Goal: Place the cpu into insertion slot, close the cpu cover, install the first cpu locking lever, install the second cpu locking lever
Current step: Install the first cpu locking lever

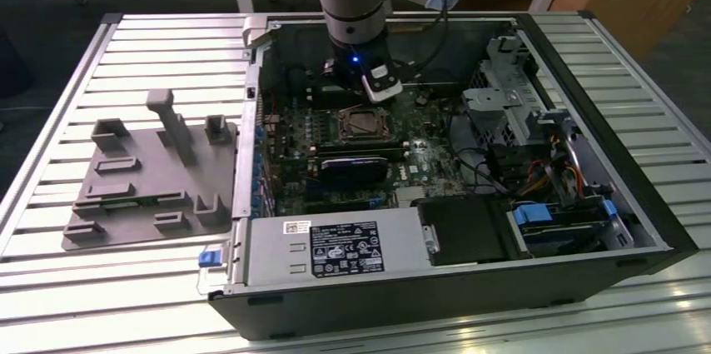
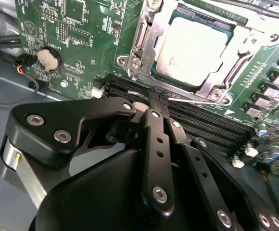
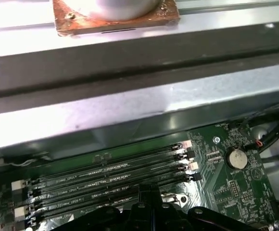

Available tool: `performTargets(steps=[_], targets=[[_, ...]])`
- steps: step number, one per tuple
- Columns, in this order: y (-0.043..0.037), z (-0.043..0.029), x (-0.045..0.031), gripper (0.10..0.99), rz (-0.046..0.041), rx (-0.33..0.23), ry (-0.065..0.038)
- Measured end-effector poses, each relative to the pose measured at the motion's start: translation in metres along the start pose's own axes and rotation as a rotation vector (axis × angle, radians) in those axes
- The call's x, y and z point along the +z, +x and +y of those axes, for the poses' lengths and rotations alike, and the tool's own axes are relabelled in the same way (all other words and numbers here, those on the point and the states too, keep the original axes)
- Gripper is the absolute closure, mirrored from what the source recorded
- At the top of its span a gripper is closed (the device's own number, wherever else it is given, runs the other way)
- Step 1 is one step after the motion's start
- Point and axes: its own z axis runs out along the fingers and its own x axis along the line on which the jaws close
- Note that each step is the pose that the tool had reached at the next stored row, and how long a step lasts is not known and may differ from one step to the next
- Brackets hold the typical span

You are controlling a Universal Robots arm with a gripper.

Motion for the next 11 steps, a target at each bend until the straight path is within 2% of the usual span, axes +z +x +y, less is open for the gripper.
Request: performTargets(steps=[5,11], targets=[[0.0009,0.0019,0.0015,0.984,-0.0086,0.029,0.004],[0.0026,0.0062,0.0033,0.984,-0.0148,0.051,0.007]])
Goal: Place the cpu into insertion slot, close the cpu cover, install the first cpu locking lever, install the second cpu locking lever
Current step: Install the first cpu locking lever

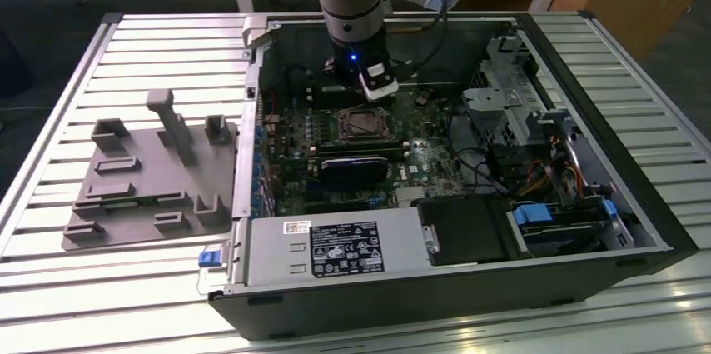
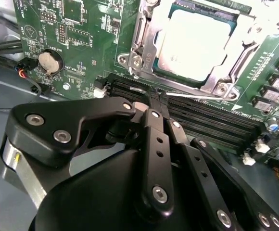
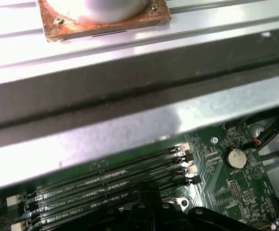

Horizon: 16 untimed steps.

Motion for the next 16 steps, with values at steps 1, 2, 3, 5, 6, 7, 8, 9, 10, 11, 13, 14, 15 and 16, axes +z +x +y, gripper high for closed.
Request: performTargets(steps=[1,2,3,5,6,7,8,9,10,11,13,14,15,16], targets=[[0.0002,0.0003,0.0003,0.984,-0.0012,0.004,0.001],[0.0003,0.0004,0.0006,0.984,-0.0029,0.009,0.002],[0.0004,0.0004,0.0009,0.984,-0.0048,0.014,0.004],[0.0004,0.0004,0.0015,0.984,-0.0082,0.023,0.009],[0.0005,0.0003,0.0018,0.984,-0.0099,0.026,0.011],[0.0005,0.0003,0.0020,0.984,-0.0117,0.030,0.014],[0.0006,0.0002,0.0022,0.984,-0.0135,0.033,0.016],[0.0006,0.0002,0.0024,0.984,-0.0154,0.037,0.019],[0.0008,0.0001,0.0027,0.984,-0.0172,0.042,0.021],[0.0010,0.0000,0.0031,0.984,-0.0184,0.046,0.022],[0.0012,-0.0001,0.0040,0.984,-0.0210,0.055,0.024],[0.0014,-0.0002,0.0044,0.984,-0.0223,0.059,0.025],[0.0015,-0.0003,0.0049,0.984,-0.0236,0.063,0.026],[0.0016,-0.0004,0.0054,0.984,-0.0249,0.067,0.027]])
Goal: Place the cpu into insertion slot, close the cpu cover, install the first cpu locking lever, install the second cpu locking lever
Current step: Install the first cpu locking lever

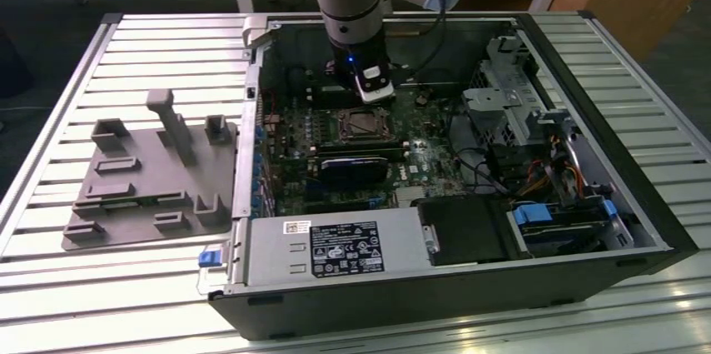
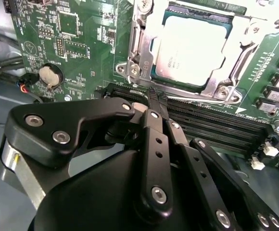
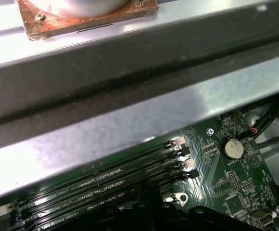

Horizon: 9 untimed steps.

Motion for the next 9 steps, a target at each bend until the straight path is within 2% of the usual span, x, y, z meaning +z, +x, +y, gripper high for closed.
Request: performTargets(steps=[9], targets=[[0.0019,0.0039,0.0015,0.984,-0.0072,0.022,0.006]])
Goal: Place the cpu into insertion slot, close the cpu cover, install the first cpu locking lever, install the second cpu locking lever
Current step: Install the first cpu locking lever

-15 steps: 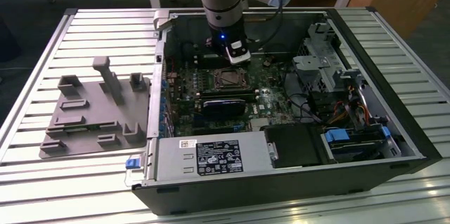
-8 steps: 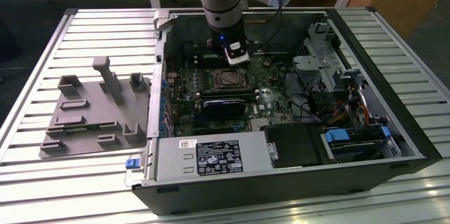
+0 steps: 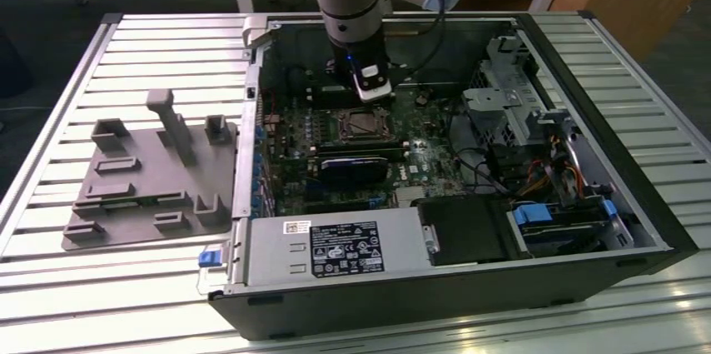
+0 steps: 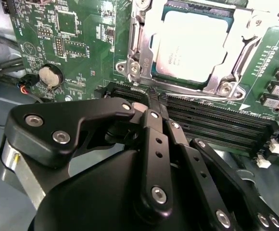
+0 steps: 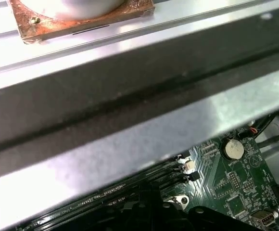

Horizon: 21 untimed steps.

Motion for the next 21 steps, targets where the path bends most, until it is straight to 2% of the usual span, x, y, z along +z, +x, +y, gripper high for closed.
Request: performTargets(steps=[4,14,21], targets=[[0.0001,-0.0002,0.0008,0.984,-0.0079,0.019,0.010],[0.0006,-0.0010,0.0036,0.984,-0.0239,0.063,0.027],[0.0007,-0.0008,0.0030,0.984,-0.0248,0.066,0.027]])
